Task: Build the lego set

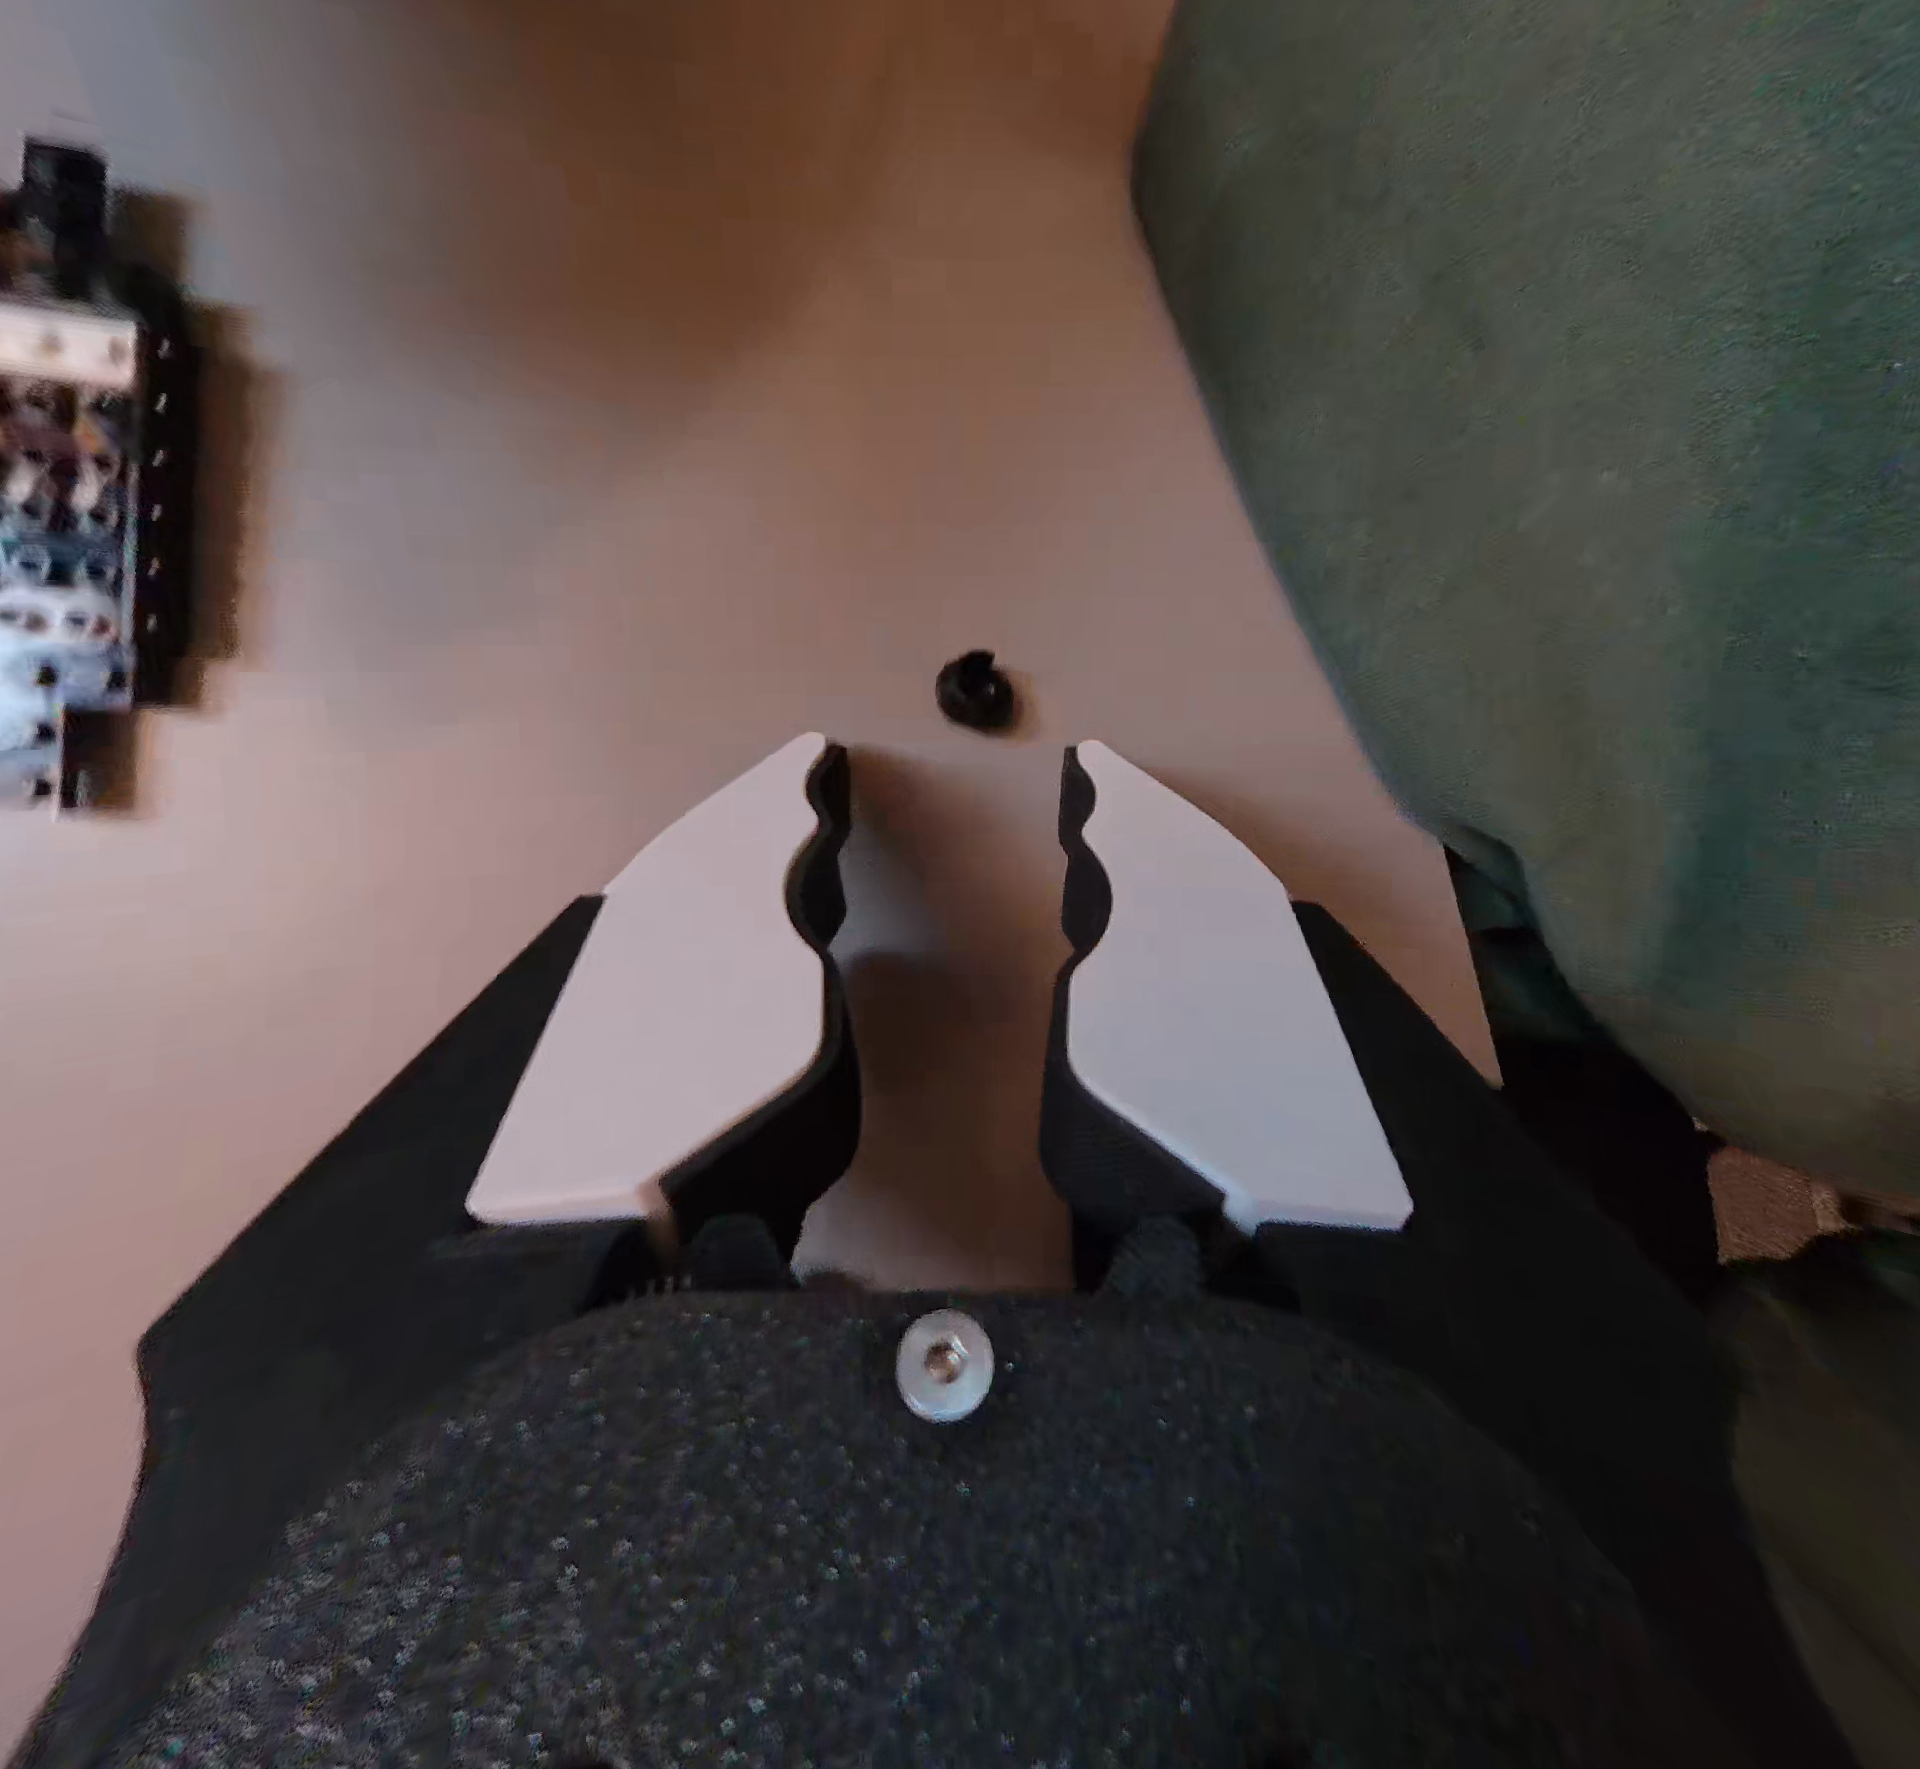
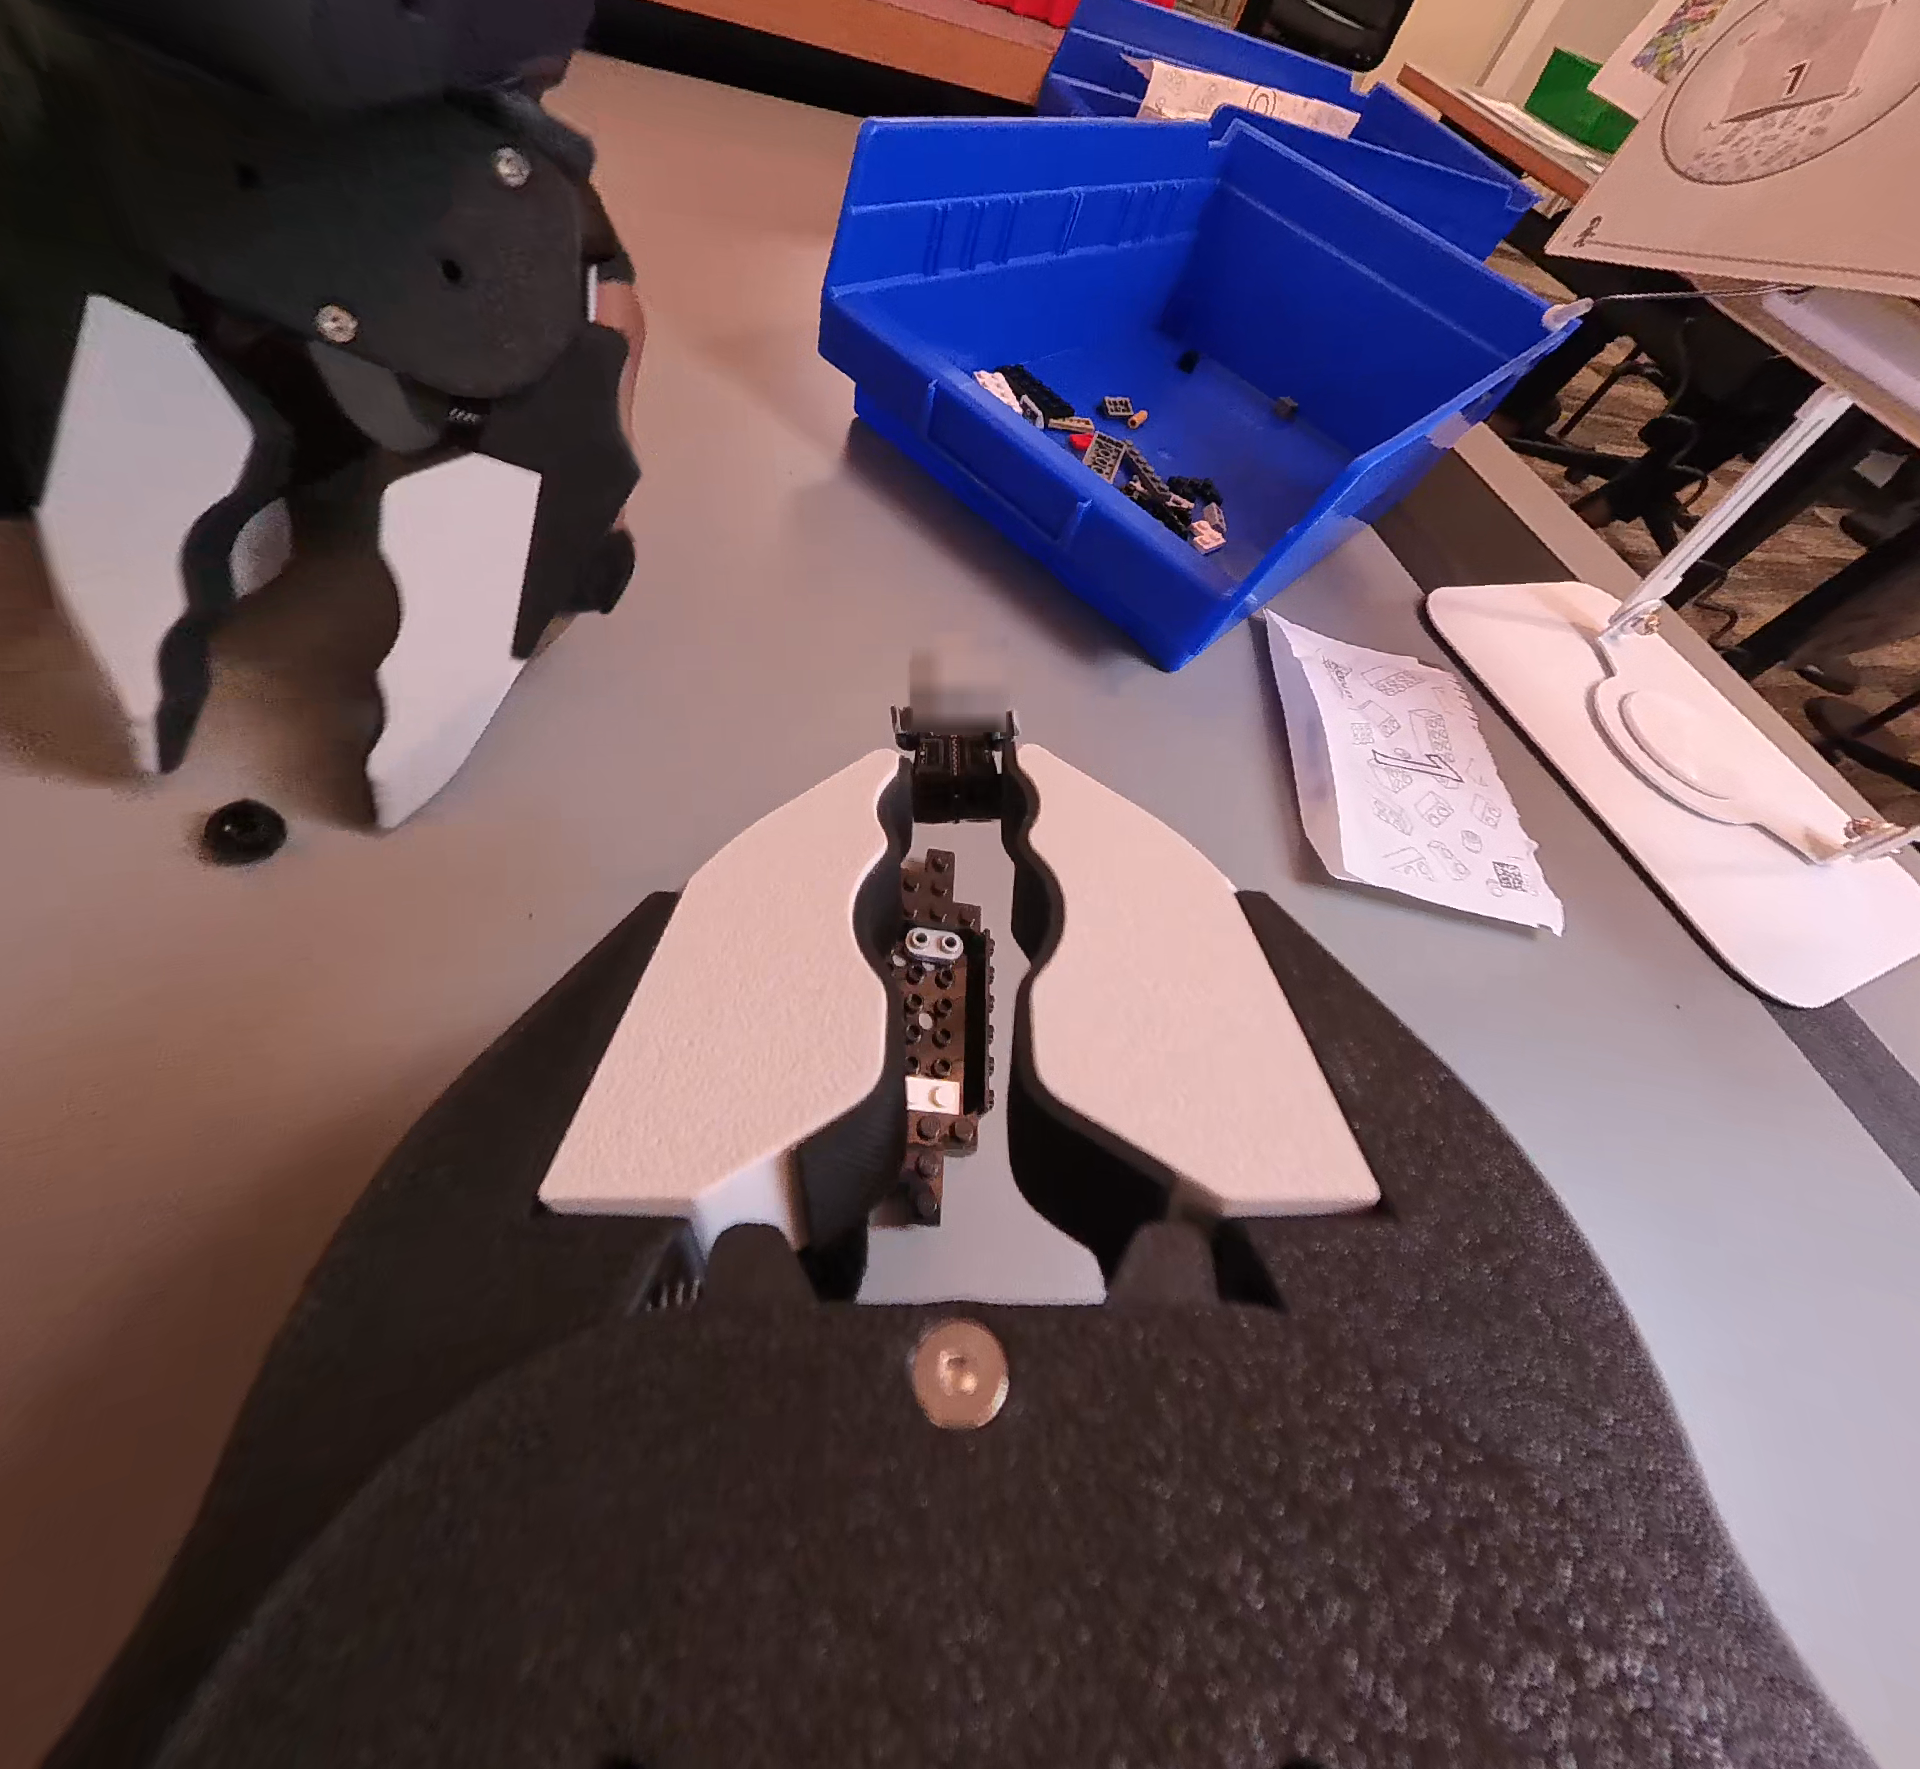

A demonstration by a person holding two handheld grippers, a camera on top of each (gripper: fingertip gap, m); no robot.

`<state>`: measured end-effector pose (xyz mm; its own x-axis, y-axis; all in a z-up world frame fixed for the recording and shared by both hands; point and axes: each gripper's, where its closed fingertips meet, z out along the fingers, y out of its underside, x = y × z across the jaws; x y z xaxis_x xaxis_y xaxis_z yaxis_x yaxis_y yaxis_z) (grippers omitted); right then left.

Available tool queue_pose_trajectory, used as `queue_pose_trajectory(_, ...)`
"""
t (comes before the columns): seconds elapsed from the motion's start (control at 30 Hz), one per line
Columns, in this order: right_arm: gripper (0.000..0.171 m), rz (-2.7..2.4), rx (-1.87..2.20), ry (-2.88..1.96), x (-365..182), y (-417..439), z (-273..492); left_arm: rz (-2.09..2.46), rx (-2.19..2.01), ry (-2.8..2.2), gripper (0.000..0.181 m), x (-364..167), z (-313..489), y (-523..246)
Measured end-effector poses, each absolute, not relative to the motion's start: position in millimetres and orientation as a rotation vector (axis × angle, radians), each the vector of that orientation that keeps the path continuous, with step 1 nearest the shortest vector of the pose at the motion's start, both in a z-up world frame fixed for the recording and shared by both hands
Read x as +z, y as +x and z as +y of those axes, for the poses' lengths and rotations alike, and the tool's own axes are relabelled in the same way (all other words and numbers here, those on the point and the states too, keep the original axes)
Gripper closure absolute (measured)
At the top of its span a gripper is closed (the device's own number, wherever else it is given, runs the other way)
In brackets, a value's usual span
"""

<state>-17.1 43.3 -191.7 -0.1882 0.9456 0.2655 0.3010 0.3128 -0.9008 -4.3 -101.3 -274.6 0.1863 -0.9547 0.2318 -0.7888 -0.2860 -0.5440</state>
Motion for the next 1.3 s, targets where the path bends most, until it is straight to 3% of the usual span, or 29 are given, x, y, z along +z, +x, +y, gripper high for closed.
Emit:
queue_pose_trajectory(0.07, 0.155, -1.687, 0.901, -1.141, -192.5, -17.0, 43.7, 1.703, -0.81, -2.136, 0.148, -276.9, -106.6, 9.9)
queue_pose_trajectory(0.17, 0.155, -1.688, 0.9, -1.142, -192.5, -16.7, 44.2, 1.773, -0.733, -2.118, 0.181, -281.5, -105.4, 14.3)
queue_pose_trajectory(0.3, 0.156, -1.68, 0.904, -1.138, -190.0, -16.1, 44.7, 1.655, -0.612, -2.094, 0.181, -271.0, -78.5, 1.3)
queue_pose_trajectory(0.47, 0.156, -1.655, 0.928, -1.143, -185.2, -15.3, 47.1, 1.005, -0.192, -1.966, 0.181, -198.7, 20.8, -73.7)
queue_pose_trajectory(0.6, 0.155, -1.659, 0.927, -1.144, -185.7, -15.2, 47.1, 1.026, -0.498, -1.984, 0.181, -187.9, -10.7, -76.6)
queue_pose_trajectory(0.67, 0.155, -1.663, 0.929, -1.146, -187.3, -16.0, 46.7, 1.252, -0.728, -2.069, 0.149, -210.0, -60.4, -58.0)
queue_pose_trajectory(0.73, 0.155, -1.669, 0.931, -1.151, -189.6, -16.7, 46.3, 1.431, -0.705, -2.209, 0.136, -241.5, -87.5, -60.2)
queue_pose_trajectory(0.83, 0.155, -1.675, 0.931, -1.154, -191.5, -17.4, 45.5, 1.413, -0.569, -2.42, 0.132, -272.3, -83.2, -75.3)
queue_pose_trajectory(0.9, 0.156, -1.674, 0.93, -1.153, -191.3, -17.3, 45.3, 1.395, -0.533, -2.42, 0.144, -277.0, -74.5, -74.9)
queue_pose_trajectory(0.97, 0.156, -1.674, 0.928, -1.153, -191.1, -17.2, 45.4, 1.388, -0.424, -2.455, 0.181, -281.8, -63.8, -80.4)
queue_pose_trajectory(1.03, 0.156, -1.673, 0.926, -1.152, -190.5, -17.0, 45.7, 1.416, -0.415, -2.438, 0.181, -281.7, -63.3, -78.1)
queue_pose_trajectory(1.13, 0.156, -1.673, 0.927, -1.15, -189.9, -16.8, 45.4, 1.402, -0.431, -2.41, 0.167, -280.7, -60.3, -73.3)
queue_pose_trajectory(1.27, 0.155, -1.678, 0.927, -1.149, -190.2, -16.9, 44.7, 1.43, -0.53, -2.352, 0.134, -278.4, -65.4, -57.8)
queue_pose_trajectory(1.3, 0.155, -1.679, 0.926, -1.149, -190.4, -16.8, 44.6, 1.449, -0.569, -2.332, 0.134, -277.8, -67.9, -50.7)
